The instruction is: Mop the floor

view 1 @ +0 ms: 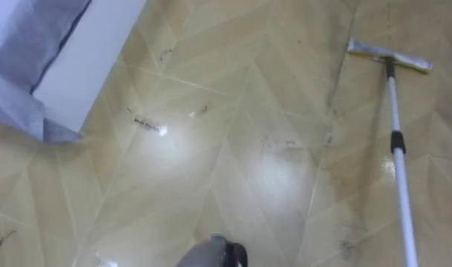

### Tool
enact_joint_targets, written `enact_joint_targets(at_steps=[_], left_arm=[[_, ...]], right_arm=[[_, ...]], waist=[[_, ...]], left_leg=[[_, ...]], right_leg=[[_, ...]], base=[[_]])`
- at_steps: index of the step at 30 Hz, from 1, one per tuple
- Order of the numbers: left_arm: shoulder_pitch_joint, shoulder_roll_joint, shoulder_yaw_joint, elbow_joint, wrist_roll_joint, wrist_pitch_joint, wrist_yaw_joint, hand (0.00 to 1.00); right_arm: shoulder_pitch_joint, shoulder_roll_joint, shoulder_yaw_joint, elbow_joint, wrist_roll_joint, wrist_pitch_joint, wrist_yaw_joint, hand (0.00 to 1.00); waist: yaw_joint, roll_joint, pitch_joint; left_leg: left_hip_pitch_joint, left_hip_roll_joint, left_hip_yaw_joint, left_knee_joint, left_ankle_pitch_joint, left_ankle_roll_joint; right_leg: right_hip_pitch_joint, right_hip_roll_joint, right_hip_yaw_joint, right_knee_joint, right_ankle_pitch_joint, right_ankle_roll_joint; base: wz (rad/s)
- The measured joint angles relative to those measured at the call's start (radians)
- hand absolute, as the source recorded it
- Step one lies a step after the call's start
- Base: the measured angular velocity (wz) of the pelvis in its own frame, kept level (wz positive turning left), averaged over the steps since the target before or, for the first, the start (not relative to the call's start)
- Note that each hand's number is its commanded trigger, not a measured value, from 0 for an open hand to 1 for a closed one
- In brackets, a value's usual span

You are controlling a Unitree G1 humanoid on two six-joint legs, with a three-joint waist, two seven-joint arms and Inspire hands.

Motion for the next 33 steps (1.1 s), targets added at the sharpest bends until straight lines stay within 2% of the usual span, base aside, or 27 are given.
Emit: enact_joint_targets(at_steps=[1,3,4,5,6,7,8,9,10,11,12,14,15,16,17,18,19,20,21,22,23,25,26,28,31,32,33], left_arm=[[-0.006,-0.007,-0.001,-0.001,0.0,0.0,0.015,0.0],[-0.017,-0.016,-0.005,-0.003,0.0,0.001,0.018,0.0],[-0.027,-0.02,-0.006,-0.007,-0.001,0.002,0.022,0.0],[-0.03,-0.024,-0.009,-0.006,-0.001,0.002,0.028,0.0],[-0.029,-0.029,-0.007,-0.005,-0.001,0.005,0.03,0.0],[-0.024,-0.031,-0.007,-0.004,-0.001,0.02,0.03,0.0],[-0.023,-0.028,-0.009,0.002,-0.006,0.041,0.031,0.0],[-0.023,-0.026,-0.009,0.004,-0.011,0.047,0.031,0.0],[-0.02,-0.014,-0.015,0.007,-0.026,0.052,0.031,0.0],[-0.009,0.008,-0.034,0.011,-0.05,0.055,0.037,0.0],[-0.006,0.019,-0.042,0.016,-0.072,0.056,0.042,0.0],[0.008,0.055,-0.098,-0.007,-0.165,0.055,0.068,0.0],[0.011,0.057,-0.105,-0.01,-0.171,0.05,0.07,0.0],[0.02,0.059,-0.115,-0.025,-0.168,0.049,0.07,0.0],[0.035,0.06,-0.114,-0.045,-0.168,0.05,0.069,0.0],[0.046,0.06,-0.113,-0.054,-0.168,0.051,0.068,0.0],[0.071,0.058,-0.113,-0.067,-0.168,0.049,0.057,0.0],[0.087,0.058,-0.111,-0.073,-0.168,0.047,0.041,0.0],[0.088,0.059,-0.111,-0.073,-0.168,0.048,0.032,0.0],[0.087,0.063,-0.11,-0.071,-0.168,0.051,0.019,0.0],[0.076,0.06,-0.111,-0.07,-0.163,0.052,0.004,0.0],[0.038,0.048,-0.11,-0.059,-0.144,0.052,-0.009,0.0],[0.03,0.042,-0.11,-0.065,-0.136,0.046,-0.01,0.0],[0.025,0.033,-0.104,-0.066,-0.128,0.042,-0.011,0.0],[0.027,0.029,-0.076,-0.066,-0.125,0.037,-0.01,0.0],[0.027,0.032,-0.075,-0.068,-0.116,0.028,-0.007,0.0],[0.028,0.032,-0.075,-0.068,-0.108,0.024,-0.006,0.0]], right_arm=[[0.017,0.013,0.0,-0.003,-0.001,0.0,-0.011,1.0],[0.041,0.04,0.0,-0.005,-0.011,0.002,-0.02,1.0],[0.048,0.063,-0.001,-0.008,-0.023,0.007,-0.025,1.0],[0.046,0.074,-0.001,-0.021,-0.032,0.029,-0.026,1.0],[0.042,0.078,-0.002,-0.024,-0.037,0.035,-0.026,1.0],[0.02,0.084,-0.004,-0.026,-0.061,0.052,-0.027,1.0],[0.0,0.087,-0.009,-0.028,-0.071,0.066,-0.029,1.0],[-0.009,0.087,-0.01,-0.026,-0.071,0.07,-0.03,1.0],[-0.042,0.084,-0.012,-0.018,-0.071,0.086,-0.035,1.0],[-0.098,0.078,-0.011,-0.01,-0.072,0.104,-0.036,1.0],[-0.128,0.072,-0.011,-0.006,-0.073,0.106,-0.034,1.0],[-0.259,0.029,-0.004,-0.019,-0.061,0.099,-0.025,1.0],[-0.29,0.015,-0.001,-0.026,-0.049,0.092,-0.024,1.0],[-0.344,-0.009,-0.001,-0.033,-0.029,0.069,-0.023,1.0],[-0.393,-0.019,0.0,-0.058,-0.016,0.037,-0.02,1.0],[-0.412,-0.019,-0.001,-0.069,-0.006,0.027,-0.018,1.0],[-0.429,-0.019,-0.002,-0.093,0.018,0.018,-0.011,1.0],[-0.428,-0.018,-0.002,-0.103,0.053,0.017,0.0,1.0],[-0.423,-0.017,-0.002,-0.103,0.067,0.019,0.006,1.0],[-0.397,-0.016,-0.001,-0.106,0.099,0.019,0.013,1.0],[-0.358,-0.024,-0.002,-0.105,0.125,0.019,0.015,1.0],[-0.287,-0.028,-0.003,-0.076,0.148,0.017,0.017,1.0],[-0.232,-0.026,-0.002,-0.051,0.152,0.017,0.022,1.0],[-0.149,-0.025,0.004,-0.022,0.143,0.018,0.019,1.0],[-0.014,-0.003,0.007,-0.026,0.133,0.019,-0.021,1.0],[0.012,0.019,0.002,-0.031,0.133,0.018,-0.037,1.0],[0.02,0.029,0.0,-0.031,0.133,0.019,-0.042,1.0]], waist=[[-0.014,0.009,0.0059],[-0.041,0.032,-0.0007],[-0.05,0.031,-0.0009],[-0.052,0.015,0.0086],[-0.05,0.015,0.0084],[-0.048,0.013,0.0078],[-0.055,0.005,0.0084],[-0.055,0.0,0.0102],[-0.038,-0.001,0.0093],[-0.022,-0.03,0.0191],[-0.012,-0.037,0.0141],[0.016,-0.09,0.0191],[0.025,-0.099,0.0179],[0.048,-0.11,0.0244],[0.074,-0.112,0.028],[0.08,-0.116,0.0299],[0.082,-0.116,0.0305],[0.083,-0.109,0.0298],[0.082,-0.104,0.0291],[0.073,-0.097,0.0272],[0.053,-0.083,0.0193],[0.04,-0.051,0.0171],[0.035,-0.042,0.0135],[0.029,-0.023,0.0058],[-0.003,0.02,-0.0083],[-0.018,0.037,-0.0033],[-0.023,0.034,0.0014]], left_leg=[[0.028,-0.001,-0.033,-0.034,0.001,-0.005],[0.066,-0.001,-0.079,-0.087,0.007,-0.016],[0.097,-0.002,-0.086,-0.124,0.009,-0.025],[0.128,-0.002,-0.098,-0.15,0.005,-0.034],[0.143,-0.004,-0.117,-0.155,0.001,-0.041],[0.168,-0.005,-0.16,-0.157,-0.011,-0.059],[0.181,-0.008,-0.189,-0.13,-0.027,-0.082],[0.175,-0.005,-0.192,-0.09,-0.034,-0.095],[0.136,0.012,-0.169,0.046,-0.031,-0.114],[0.069,0.042,-0.132,0.232,0.02,-0.175],[0.032,0.053,-0.116,0.315,0.072,-0.193],[-0.131,0.054,-0.093,0.554,0.39,-0.212],[-0.171,0.056,-0.095,0.598,0.426,-0.22],[-0.257,0.068,-0.097,0.678,0.396,-0.188],[-0.319,0.084,-0.091,0.678,0.344,-0.172],[-0.332,0.093,-0.085,0.642,0.318,-0.171],[-0.327,0.097,-0.082,0.485,0.272,-0.171],[-0.271,0.098,-0.084,0.246,0.257,-0.168],[-0.237,0.097,-0.085,0.132,0.249,-0.163],[-0.194,0.089,-0.064,0.032,0.193,-0.139],[-0.181,0.076,-0.05,0.011,0.162,-0.092],[-0.163,0.057,-0.028,0.012,0.132,-0.048],[-0.134,0.036,-0.004,0.007,0.112,-0.031],[-0.09,0.012,0.023,0.008,0.067,-0.012],[-0.04,-0.01,0.007,0.021,0.006,0.002],[-0.023,-0.015,-0.006,0.016,-0.005,0.003],[-0.017,-0.017,-0.013,0.013,-0.009,0.002]], right_leg=[[-0.055,0.019,-0.002,-0.021,-0.007,-0.001],[-0.108,0.027,-0.019,-0.147,-0.008,-0.004],[-0.131,0.031,-0.022,-0.273,-0.005,-0.009],[-0.146,0.043,-0.015,-0.406,0.011,-0.026],[-0.148,0.054,-0.02,-0.468,0.029,-0.038],[-0.144,0.069,-0.024,-0.566,0.081,-0.058],[-0.128,0.075,-0.036,-0.58,0.121,-0.059],[-0.118,0.069,-0.052,-0.568,0.12,-0.059],[-0.104,0.068,-0.073,-0.525,0.115,-0.06],[-0.107,0.069,-0.08,-0.449,0.075,-0.091],[-0.111,0.066,-0.079,-0.414,0.048,-0.097],[-0.119,0.055,-0.071,-0.326,-0.027,-0.115],[-0.12,0.057,-0.071,-0.316,-0.034,-0.112],[-0.12,0.067,-0.07,-0.296,-0.058,-0.123],[-0.107,0.08,-0.069,-0.292,-0.073,-0.127],[-0.095,0.085,-0.068,-0.295,-0.078,-0.127],[-0.057,0.091,-0.072,-0.312,-0.093,-0.118],[-0.011,0.092,-0.081,-0.337,-0.113,-0.11],[0.011,0.092,-0.086,-0.346,-0.125,-0.105],[0.038,0.078,-0.096,-0.359,-0.15,-0.089],[0.058,0.065,-0.111,-0.375,-0.164,-0.069],[0.076,0.049,-0.102,-0.366,-0.169,-0.055],[0.077,0.016,-0.099,-0.312,-0.158,-0.034],[0.05,-0.006,-0.057,-0.187,-0.102,0.004],[-0.039,0.006,0.011,0.015,0.076,-0.001],[-0.087,0.015,0.029,0.056,0.074,-0.003],[-0.116,0.025,0.033,0.057,0.066,-0.002]], base=[[-0.35],[-0.24],[-0.26],[-0.38],[-0.5],[-0.27],[-0.08],[0.16],[0.05],[-0.07],[-0.05],[0.14],[0.0],[-0.23],[-0.25],[-0.09],[0.16],[0.24],[0.35],[0.68],[0.83],[0.76],[0.48],[0.12],[-0.03],[-0.13],[-0.16]])
